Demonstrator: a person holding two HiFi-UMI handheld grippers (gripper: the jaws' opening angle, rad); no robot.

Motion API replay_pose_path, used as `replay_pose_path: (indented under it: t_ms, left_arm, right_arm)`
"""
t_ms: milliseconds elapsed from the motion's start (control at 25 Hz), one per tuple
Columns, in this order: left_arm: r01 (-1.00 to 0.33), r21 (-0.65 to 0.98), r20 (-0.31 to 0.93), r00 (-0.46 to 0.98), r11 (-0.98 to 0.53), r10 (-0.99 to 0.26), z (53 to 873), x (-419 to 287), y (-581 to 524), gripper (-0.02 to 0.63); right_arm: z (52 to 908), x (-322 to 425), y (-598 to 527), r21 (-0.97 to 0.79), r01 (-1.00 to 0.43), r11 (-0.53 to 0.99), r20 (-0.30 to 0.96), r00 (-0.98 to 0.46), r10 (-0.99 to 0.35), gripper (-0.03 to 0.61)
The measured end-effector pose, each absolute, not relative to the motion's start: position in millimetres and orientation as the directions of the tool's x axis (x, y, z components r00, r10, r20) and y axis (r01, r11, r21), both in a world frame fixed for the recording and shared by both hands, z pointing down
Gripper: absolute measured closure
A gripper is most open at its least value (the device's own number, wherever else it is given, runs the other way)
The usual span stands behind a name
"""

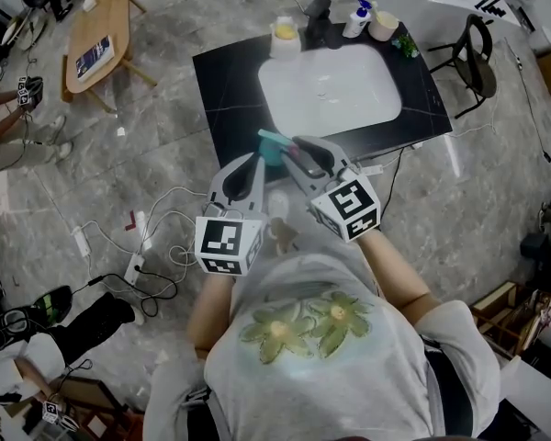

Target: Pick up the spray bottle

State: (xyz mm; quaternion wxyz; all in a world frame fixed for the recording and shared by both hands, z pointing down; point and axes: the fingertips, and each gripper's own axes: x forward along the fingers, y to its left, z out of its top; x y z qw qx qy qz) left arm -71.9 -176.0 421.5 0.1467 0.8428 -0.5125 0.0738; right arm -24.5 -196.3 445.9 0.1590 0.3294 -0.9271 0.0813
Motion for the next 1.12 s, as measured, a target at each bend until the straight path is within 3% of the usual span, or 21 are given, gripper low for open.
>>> replay_pose_path:
  t_ms: [1120]
  left_arm:
    - [-0.879,0.210,0.341,0.476,-0.427,-0.811,452.2,-84.4,-190.4,0.606]
  right_arm:
    - [496.3,-32.5,-219.6,-0.062,-0.590,0.805,0.411,-0.750,-0.518,0.454]
